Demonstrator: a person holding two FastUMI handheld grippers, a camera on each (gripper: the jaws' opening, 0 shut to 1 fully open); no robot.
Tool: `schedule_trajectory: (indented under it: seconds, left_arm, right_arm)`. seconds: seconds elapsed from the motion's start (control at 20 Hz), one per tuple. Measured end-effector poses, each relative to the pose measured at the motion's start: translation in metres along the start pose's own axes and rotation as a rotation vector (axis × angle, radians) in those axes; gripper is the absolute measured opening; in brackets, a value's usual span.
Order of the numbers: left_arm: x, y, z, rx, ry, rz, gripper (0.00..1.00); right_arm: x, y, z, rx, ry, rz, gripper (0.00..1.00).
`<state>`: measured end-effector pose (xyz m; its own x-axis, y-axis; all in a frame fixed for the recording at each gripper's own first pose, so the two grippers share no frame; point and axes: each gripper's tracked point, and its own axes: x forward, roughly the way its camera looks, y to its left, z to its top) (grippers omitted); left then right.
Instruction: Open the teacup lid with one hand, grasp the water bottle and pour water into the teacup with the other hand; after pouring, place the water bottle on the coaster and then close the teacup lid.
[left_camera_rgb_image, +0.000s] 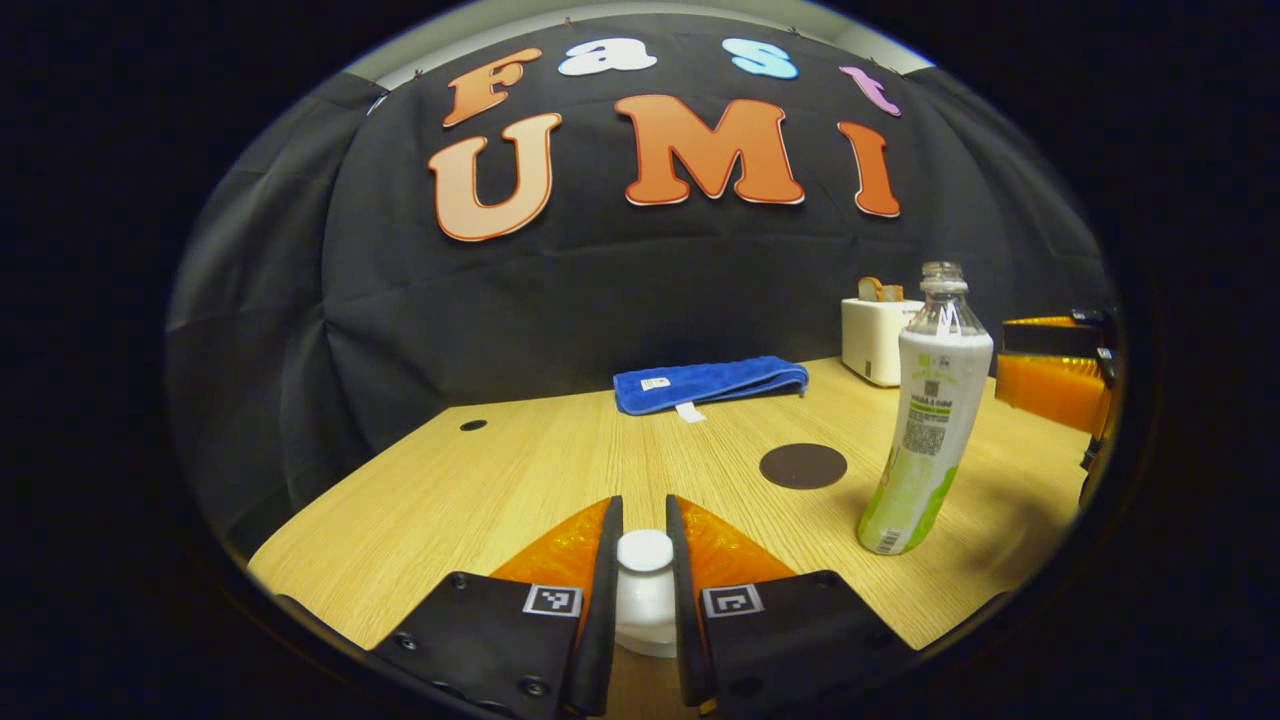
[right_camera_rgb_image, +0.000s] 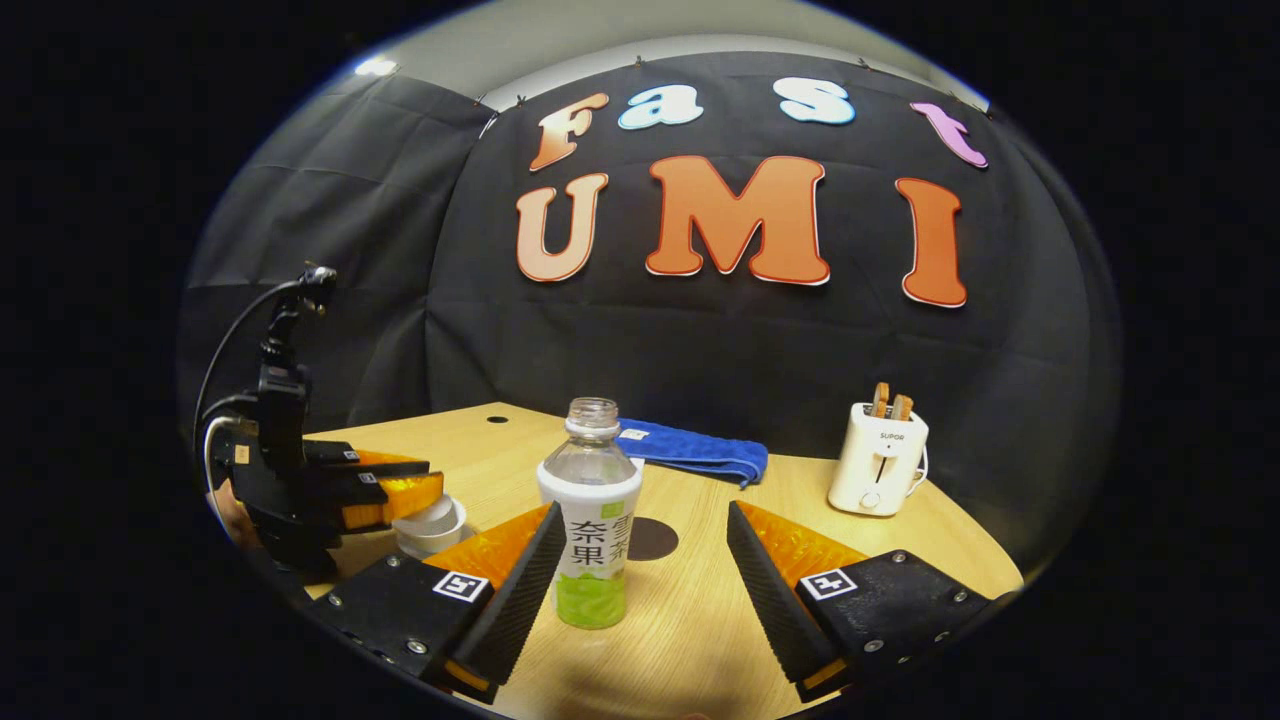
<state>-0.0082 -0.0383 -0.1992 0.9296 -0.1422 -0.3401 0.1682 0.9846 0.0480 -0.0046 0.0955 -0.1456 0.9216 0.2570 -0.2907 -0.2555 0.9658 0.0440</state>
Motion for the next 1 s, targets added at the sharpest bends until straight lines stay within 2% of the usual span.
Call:
schedule_trajectory:
  seconds: [0.2,0.5,0.6,0.7,0.8,0.9,1.0]
  left_arm:
    - [-0.005,0.021,0.014,-0.072,-0.039,0.048,0.3]
    - [-0.014,0.05,0.013,-0.068,-0.037,0.107,0.29]
    - [-0.017,0.06,0.01,-0.071,-0.035,0.13,0.29]
    - [-0.019,0.069,0.005,-0.073,-0.032,0.145,0.29]
    - [-0.022,0.075,0.0,-0.078,-0.025,0.151,0.29]
    - [-0.023,0.081,-0.006,-0.086,-0.018,0.154,0.3]
    - [-0.025,0.087,-0.008,-0.093,-0.017,0.16,0.3]
  right_arm:
    - [0.014,0.016,-0.015,0.017,0.038,0.036,0.97]
    - [0.034,0.032,-0.044,0.034,0.124,0.042,0.93]
    - [0.041,0.04,-0.052,0.036,0.151,0.062,0.89]
    - [0.046,0.04,-0.061,0.03,0.175,0.048,0.84]
    - [0.05,0.036,-0.062,0.02,0.181,0.023,0.76]
    - [0.052,0.043,-0.061,0.022,0.191,0.037,0.64]
    - [0.051,0.043,-0.058,-0.009,0.199,0.035,0.65]
